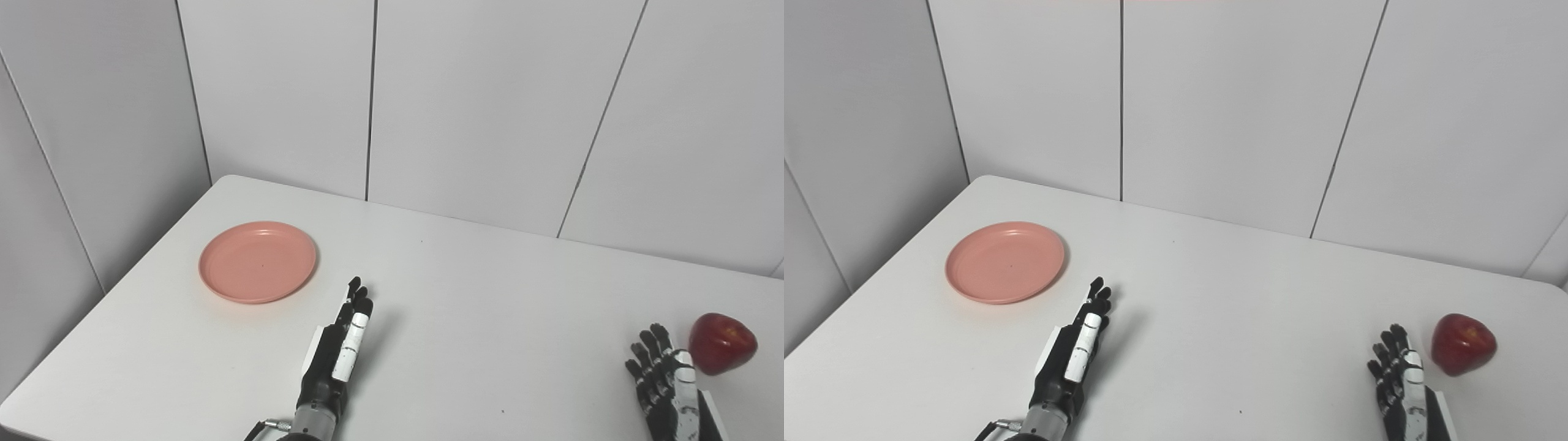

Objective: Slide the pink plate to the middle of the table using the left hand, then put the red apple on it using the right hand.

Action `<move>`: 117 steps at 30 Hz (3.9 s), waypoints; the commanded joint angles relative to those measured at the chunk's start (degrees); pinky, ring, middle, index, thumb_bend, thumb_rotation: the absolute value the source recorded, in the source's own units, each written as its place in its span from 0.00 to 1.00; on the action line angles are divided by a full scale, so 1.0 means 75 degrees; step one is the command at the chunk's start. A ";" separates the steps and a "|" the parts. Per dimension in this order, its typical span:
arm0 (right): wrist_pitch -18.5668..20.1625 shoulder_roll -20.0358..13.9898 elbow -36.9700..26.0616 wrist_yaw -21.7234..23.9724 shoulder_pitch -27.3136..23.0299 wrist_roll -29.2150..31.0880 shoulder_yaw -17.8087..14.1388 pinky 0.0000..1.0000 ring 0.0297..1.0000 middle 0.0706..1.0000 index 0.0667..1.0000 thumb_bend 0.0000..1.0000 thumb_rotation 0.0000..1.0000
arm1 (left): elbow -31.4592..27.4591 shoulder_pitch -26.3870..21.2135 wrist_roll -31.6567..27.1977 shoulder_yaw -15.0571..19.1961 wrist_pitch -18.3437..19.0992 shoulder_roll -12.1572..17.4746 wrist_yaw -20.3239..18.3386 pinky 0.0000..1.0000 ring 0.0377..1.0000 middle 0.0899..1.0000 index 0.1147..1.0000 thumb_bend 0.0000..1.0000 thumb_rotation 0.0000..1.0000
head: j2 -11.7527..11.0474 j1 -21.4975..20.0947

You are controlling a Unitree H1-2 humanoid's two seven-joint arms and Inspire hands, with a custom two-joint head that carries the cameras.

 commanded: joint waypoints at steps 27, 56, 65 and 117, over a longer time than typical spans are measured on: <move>-0.0260 0.0226 0.0228 0.0044 0.0272 -0.0068 0.0158 1.00 1.00 0.99 0.99 0.76 1.00 | -0.0229 -0.1680 -0.0849 0.0903 -0.0331 0.1042 -0.0654 0.85 0.85 0.81 0.76 0.91 0.92 | 0.0037 -0.0181; -0.0173 0.0335 0.0038 0.0050 0.0308 0.0020 0.0108 1.00 0.99 0.98 0.98 0.79 0.98 | 0.0712 -0.3869 -0.2379 0.2537 0.1103 0.2993 -0.0995 0.79 0.85 0.81 0.85 0.90 1.00 | 0.0179 -0.0209; -0.0234 0.0270 0.0123 0.0081 0.0258 0.0004 0.0090 1.00 1.00 0.99 0.98 0.79 0.98 | 0.1779 -0.4363 -0.2400 0.2858 0.0640 0.3356 -0.1004 0.79 0.85 0.82 0.82 0.91 1.00 | 0.0154 -0.0132; -0.0322 0.0144 0.0295 0.0153 0.0249 0.0046 0.0082 1.00 1.00 0.99 0.99 0.73 0.96 | 0.7318 -0.5152 -0.2515 0.3376 -0.1442 0.4706 -0.1510 0.79 0.79 0.79 0.83 0.88 0.94 | 0.0067 -0.0148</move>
